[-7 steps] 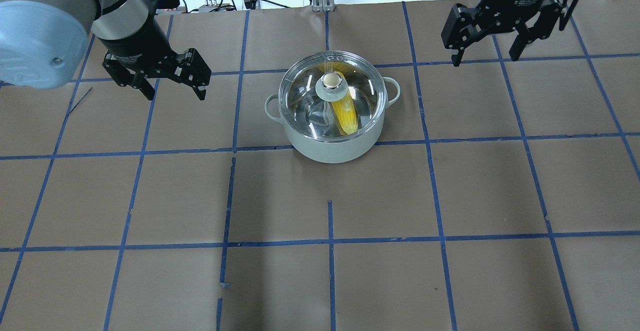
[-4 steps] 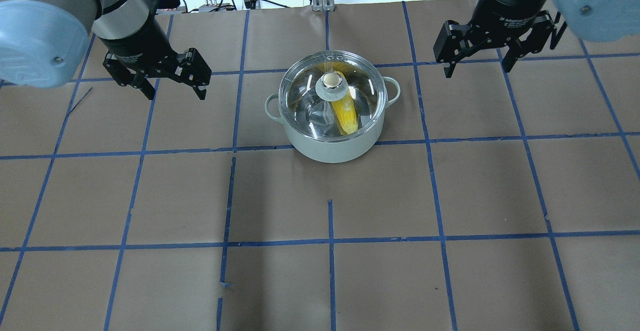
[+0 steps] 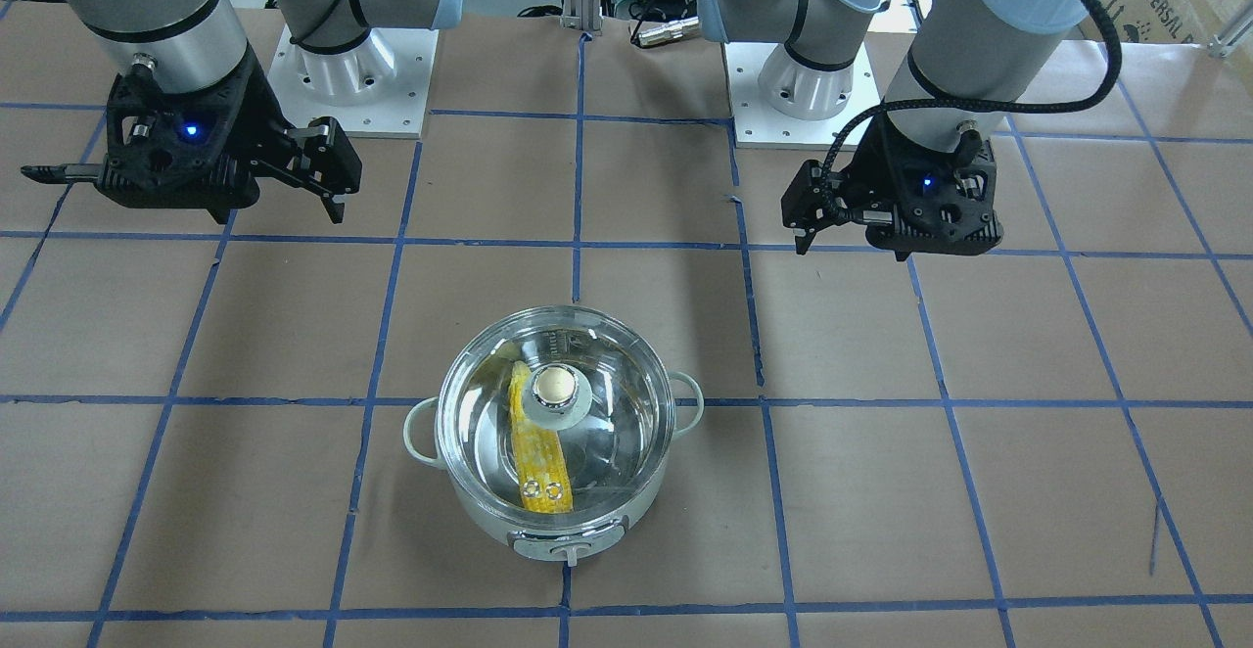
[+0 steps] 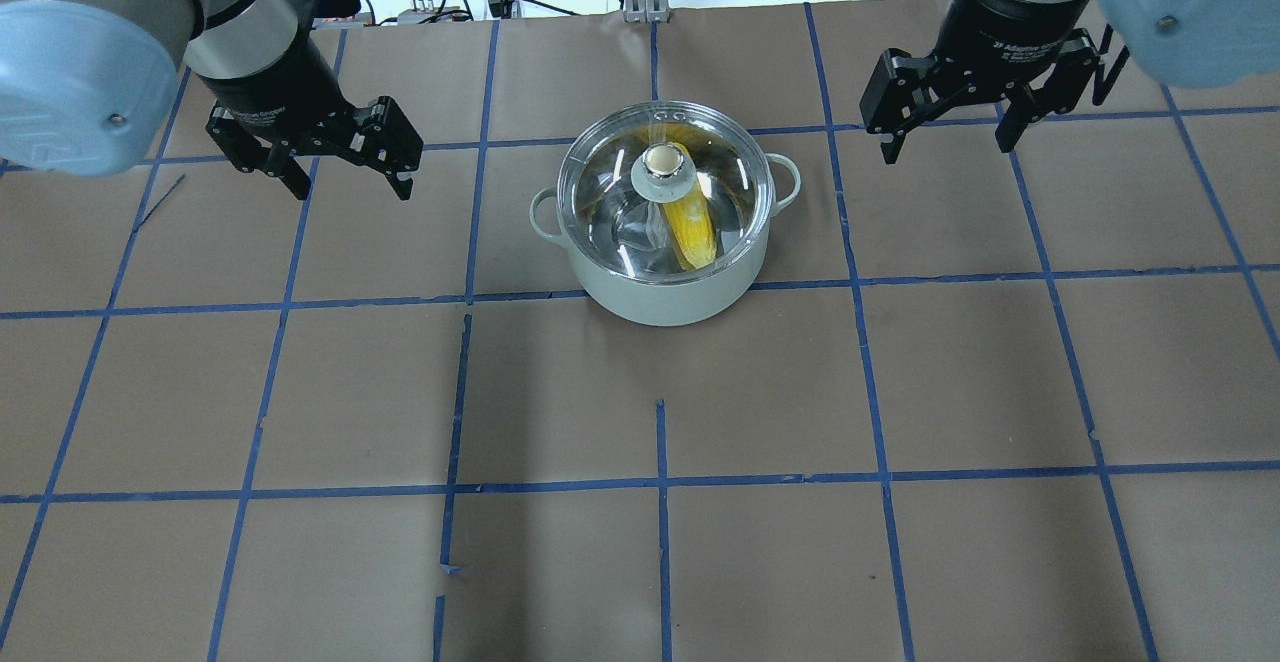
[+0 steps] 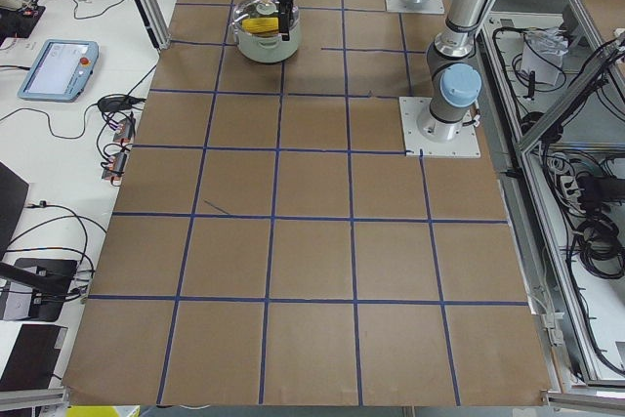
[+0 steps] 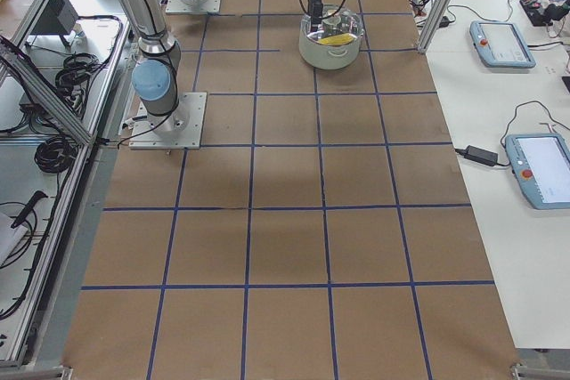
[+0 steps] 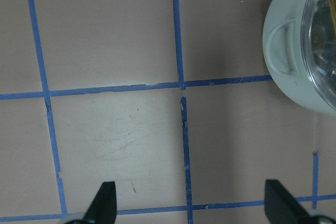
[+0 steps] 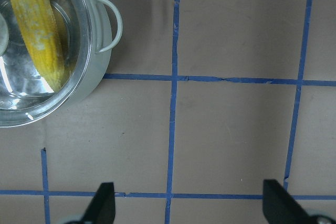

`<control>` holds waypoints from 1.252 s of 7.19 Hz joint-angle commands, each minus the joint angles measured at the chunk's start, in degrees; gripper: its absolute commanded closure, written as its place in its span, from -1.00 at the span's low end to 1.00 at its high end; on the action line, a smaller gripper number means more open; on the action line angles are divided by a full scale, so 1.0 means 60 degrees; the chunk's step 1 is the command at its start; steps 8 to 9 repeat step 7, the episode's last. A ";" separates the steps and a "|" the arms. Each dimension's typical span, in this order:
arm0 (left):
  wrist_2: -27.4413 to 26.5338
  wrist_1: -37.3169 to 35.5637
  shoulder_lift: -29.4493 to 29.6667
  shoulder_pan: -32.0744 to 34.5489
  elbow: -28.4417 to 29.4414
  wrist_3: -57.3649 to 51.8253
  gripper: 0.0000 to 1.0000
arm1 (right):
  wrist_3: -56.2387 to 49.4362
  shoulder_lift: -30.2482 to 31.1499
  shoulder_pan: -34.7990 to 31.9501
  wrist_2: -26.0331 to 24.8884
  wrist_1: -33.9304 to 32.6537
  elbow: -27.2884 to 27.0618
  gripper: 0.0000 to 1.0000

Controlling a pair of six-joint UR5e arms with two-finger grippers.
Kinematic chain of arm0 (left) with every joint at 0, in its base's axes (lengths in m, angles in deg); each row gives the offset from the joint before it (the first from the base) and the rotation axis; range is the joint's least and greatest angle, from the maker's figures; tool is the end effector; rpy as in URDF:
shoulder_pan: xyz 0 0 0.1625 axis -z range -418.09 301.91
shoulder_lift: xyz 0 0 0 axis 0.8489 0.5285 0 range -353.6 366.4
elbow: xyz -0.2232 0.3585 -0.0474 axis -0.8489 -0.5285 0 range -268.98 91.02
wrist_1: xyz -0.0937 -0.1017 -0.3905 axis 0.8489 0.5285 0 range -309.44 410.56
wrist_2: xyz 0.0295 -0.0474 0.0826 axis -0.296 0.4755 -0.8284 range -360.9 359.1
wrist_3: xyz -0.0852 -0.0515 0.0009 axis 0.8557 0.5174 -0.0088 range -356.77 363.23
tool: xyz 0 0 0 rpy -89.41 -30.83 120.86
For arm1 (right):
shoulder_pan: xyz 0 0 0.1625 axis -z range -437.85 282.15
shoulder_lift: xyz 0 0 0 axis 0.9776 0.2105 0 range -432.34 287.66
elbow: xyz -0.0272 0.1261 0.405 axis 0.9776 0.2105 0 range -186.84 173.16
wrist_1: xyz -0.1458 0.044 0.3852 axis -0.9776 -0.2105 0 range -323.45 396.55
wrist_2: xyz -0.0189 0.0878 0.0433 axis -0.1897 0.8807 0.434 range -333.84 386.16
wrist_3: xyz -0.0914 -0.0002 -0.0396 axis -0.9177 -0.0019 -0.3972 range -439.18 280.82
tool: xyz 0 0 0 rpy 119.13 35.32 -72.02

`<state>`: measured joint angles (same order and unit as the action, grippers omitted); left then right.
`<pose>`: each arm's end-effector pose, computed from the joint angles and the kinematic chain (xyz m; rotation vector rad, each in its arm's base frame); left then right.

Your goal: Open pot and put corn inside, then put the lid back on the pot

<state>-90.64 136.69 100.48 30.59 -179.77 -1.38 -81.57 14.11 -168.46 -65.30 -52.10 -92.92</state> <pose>-0.1218 -0.5219 0.4518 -0.0901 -3.1348 -0.0269 0.1363 -0.5151 0.4879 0.0822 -3.1151 -0.0275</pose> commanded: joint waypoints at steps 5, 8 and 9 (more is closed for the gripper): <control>0.0015 0.0000 0.0009 0.0000 -0.0015 -0.0008 -1.00 | -0.0333 0.0051 0.0014 0.0260 0.0522 0.0008 -0.99; 0.0014 0.0000 0.0009 0.0000 -0.0015 -0.0008 -1.00 | -0.0348 0.0007 0.0014 0.0274 0.0492 0.0080 -0.99; 0.0014 0.0000 0.0009 0.0000 -0.0015 -0.0008 -1.00 | -0.0348 0.0007 0.0014 0.0274 0.0492 0.0080 -0.99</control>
